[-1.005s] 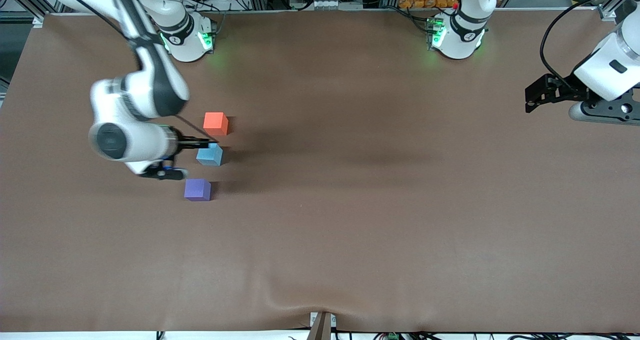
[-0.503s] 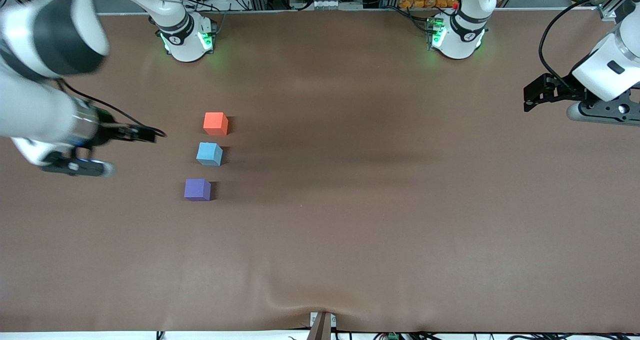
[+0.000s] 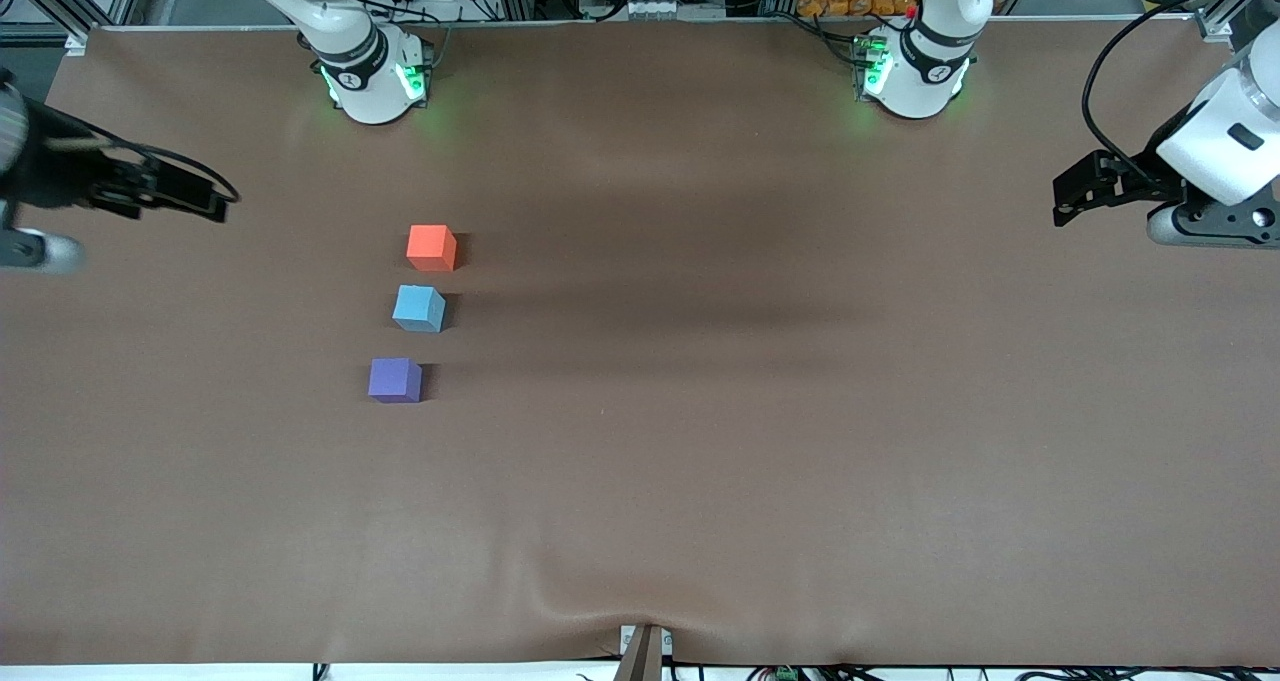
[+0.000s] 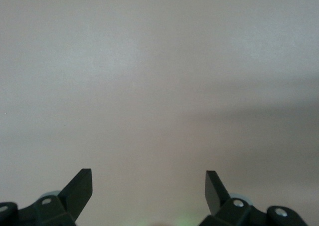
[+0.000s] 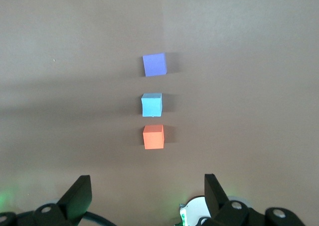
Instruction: Place blue block between orange and purple blocks
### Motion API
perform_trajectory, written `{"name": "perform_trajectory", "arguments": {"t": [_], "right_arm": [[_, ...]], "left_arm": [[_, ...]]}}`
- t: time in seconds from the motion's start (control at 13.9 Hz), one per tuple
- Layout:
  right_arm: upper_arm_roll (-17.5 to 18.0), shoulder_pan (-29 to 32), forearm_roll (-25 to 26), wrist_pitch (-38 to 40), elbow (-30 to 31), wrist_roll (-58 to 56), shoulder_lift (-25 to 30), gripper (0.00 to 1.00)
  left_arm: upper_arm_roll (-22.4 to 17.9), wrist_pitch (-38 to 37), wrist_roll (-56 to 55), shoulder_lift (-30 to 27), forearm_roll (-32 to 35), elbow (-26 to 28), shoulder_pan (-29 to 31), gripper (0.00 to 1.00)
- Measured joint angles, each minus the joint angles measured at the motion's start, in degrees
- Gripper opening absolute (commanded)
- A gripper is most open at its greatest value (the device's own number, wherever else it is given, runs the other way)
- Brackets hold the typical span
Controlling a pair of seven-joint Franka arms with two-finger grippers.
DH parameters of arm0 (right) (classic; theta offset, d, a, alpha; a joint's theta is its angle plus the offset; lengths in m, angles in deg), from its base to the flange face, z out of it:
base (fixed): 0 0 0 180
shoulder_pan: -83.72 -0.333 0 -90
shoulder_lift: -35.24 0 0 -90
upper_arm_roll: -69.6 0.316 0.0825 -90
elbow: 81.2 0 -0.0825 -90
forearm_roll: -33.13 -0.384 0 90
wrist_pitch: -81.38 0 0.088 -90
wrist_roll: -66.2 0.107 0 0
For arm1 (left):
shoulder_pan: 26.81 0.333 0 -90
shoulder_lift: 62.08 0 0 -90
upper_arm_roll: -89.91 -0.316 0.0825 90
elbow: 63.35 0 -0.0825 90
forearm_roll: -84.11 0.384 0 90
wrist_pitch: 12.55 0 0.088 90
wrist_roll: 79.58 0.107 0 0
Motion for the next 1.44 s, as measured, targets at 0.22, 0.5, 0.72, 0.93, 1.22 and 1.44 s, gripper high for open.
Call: {"name": "perform_trajectory", "arguments": {"t": [0.22, 0.5, 0.72, 0.93, 1.22, 1.44], "right_arm": [[0.05, 0.35, 0.20, -3.18, 2.62, -2.23, 3.80, 1.00], [-1.29, 0.35, 0.49, -10.65, 15.73, -6.14, 11.99, 1.00], [-2.40, 0.34, 0.52, -11.62, 19.29, -7.67, 14.46, 1.00], [-2.40, 0.23, 0.75, -11.65, 19.76, -7.71, 14.68, 1.00], [-2.40, 0.22, 0.82, -11.55, 19.87, -7.72, 14.68, 1.00], [-2.40, 0.22, 0.85, -11.44, 19.89, -7.73, 14.68, 1.00]], "left_arm": [[-0.05, 0.00, 0.00, 0.04, 0.00, -0.04, 0.13, 1.00], [-0.41, 0.00, -0.06, 0.05, 0.00, -0.07, 0.45, 1.00], [-0.47, 0.00, -0.06, 0.06, 0.00, -0.07, 0.50, 1.00], [-0.51, 0.00, -0.06, 0.12, 0.00, -0.07, 0.51, 1.00], [-0.51, 0.00, -0.06, 0.26, 0.00, -0.07, 0.51, 1.00], [-0.52, 0.00, -0.06, 0.28, 0.00, -0.07, 0.51, 1.00]]}}
